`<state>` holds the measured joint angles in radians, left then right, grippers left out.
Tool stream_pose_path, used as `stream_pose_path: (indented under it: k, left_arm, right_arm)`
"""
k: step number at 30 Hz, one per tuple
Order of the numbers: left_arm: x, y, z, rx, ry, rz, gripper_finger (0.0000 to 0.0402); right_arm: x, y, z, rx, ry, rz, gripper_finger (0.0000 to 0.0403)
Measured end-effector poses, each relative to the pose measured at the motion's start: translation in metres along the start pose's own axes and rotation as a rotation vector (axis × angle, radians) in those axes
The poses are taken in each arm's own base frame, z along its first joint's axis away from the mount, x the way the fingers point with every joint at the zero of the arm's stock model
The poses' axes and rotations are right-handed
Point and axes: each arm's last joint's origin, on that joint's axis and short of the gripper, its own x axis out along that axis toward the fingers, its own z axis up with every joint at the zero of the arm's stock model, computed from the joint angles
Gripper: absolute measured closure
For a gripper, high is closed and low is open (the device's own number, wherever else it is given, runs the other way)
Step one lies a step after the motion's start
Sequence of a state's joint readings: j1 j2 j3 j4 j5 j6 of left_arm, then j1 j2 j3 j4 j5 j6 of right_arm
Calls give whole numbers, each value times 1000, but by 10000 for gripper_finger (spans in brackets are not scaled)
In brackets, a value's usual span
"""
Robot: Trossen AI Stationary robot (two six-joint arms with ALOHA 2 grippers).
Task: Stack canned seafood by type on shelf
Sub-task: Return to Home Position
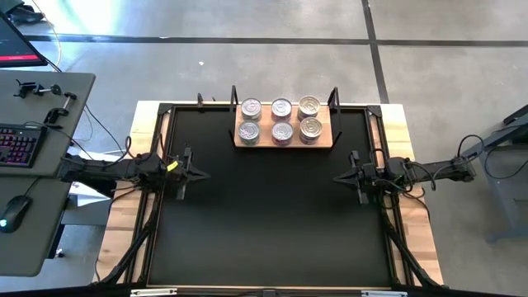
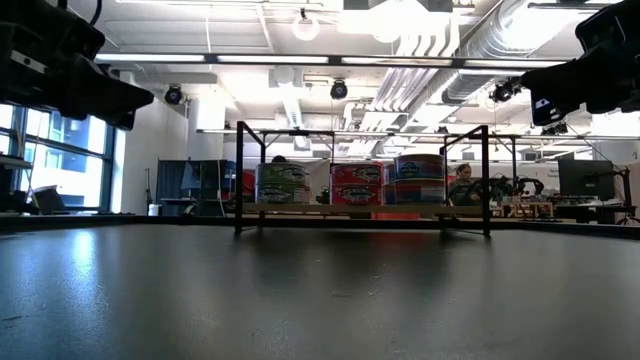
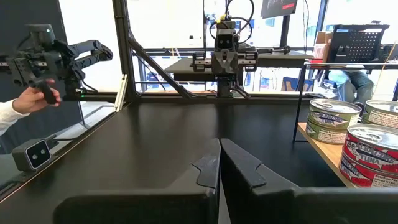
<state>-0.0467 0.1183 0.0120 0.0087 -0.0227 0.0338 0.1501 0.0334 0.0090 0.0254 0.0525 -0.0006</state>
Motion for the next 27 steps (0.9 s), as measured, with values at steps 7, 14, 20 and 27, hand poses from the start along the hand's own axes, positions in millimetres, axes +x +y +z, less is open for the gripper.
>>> stream_pose_path:
  k: [7, 14, 20, 27]
  left_arm:
    - [0, 0, -1, -31, 7, 0, 401]
    - [0, 0, -1, -31, 7, 0, 401]
    - [0, 0, 0, -31, 6, 0, 401]
    - [-3, 0, 4, -31, -48, 12, 401]
  right_arm:
    - [0, 0, 0, 0, 0, 0, 400]
    - [0, 0, 0, 0, 0, 0, 401]
    - [0, 0, 0, 0, -1, 0, 401]
    - [-2, 1, 2, 1, -25, 8, 401]
